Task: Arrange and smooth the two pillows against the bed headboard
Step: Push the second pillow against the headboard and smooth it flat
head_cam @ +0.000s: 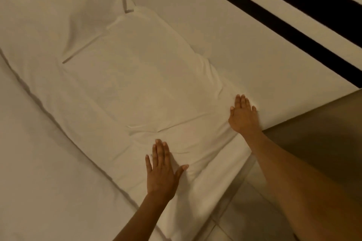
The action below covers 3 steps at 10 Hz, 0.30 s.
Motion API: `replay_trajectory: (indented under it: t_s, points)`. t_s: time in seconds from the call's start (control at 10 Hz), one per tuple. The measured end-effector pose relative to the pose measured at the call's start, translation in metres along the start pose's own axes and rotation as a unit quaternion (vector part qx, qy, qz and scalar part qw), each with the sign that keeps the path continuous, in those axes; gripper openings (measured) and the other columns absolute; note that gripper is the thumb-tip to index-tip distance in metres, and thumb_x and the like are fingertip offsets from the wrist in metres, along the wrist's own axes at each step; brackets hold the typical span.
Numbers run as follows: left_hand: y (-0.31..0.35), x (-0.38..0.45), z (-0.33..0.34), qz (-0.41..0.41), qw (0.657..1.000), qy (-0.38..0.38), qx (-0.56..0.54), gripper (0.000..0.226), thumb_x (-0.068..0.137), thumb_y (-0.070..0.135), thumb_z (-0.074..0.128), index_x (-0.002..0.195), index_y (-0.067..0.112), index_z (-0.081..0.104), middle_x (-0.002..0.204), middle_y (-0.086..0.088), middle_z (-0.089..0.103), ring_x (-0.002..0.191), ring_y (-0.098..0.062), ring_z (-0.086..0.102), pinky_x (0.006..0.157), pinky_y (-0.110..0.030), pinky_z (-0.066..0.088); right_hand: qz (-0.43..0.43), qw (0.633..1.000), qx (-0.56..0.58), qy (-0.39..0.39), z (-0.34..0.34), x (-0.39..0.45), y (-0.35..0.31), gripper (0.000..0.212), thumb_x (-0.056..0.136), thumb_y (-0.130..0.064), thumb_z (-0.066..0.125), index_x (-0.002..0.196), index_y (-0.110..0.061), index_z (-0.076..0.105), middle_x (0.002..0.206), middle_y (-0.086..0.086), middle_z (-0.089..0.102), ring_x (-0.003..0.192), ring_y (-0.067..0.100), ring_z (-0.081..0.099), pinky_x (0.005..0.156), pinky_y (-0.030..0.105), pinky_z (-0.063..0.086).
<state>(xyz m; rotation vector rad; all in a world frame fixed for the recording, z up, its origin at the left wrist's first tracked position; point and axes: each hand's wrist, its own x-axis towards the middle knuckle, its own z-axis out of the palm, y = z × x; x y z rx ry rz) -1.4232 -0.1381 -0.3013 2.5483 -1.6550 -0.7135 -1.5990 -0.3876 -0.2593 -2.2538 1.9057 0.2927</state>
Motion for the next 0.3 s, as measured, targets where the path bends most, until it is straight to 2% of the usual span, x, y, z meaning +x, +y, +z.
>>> replay_trajectory:
  t_s: [0.1,0.2,0.3]
  points:
    - [0.016,-0.019,-0.024,0.018,0.998,-0.064,-0.020,0.102,0.064,0.076,-0.027,0.143,0.012,-0.030,0.147,-0.006,-0.041,0.142,-0.022,-0.031,0.116,-0.043,-0.013,-0.051,0.998,0.017,-0.022,-0.017,-0.026,-0.003,0.057,0.104,-0.032,0.021,0.155,-0.010,0.007,0.163,0.013,0.003,0.151,0.026,0.006,0.121,0.045,0.009]
    - [0.020,-0.024,-0.051,0.007,0.994,-0.112,-0.009,0.086,0.090,0.067,0.006,0.148,0.012,-0.024,0.154,-0.008,-0.033,0.147,-0.024,-0.024,0.118,-0.044,-0.010,-0.075,0.993,0.065,-0.055,-0.049,-0.052,-0.013,0.059,0.104,-0.038,0.025,0.155,-0.014,0.009,0.163,0.013,0.004,0.150,0.028,0.006,0.121,0.045,0.008]
    - [0.016,-0.023,-0.090,0.025,0.994,-0.105,-0.001,0.080,0.099,0.056,0.022,0.153,0.010,-0.014,0.159,-0.012,-0.023,0.149,-0.027,-0.016,0.120,-0.046,-0.002,-0.065,0.985,0.159,0.002,-0.108,-0.081,-0.022,0.059,0.102,-0.040,0.035,0.154,-0.017,0.021,0.161,0.015,0.016,0.148,0.030,0.017,0.121,0.042,0.016]
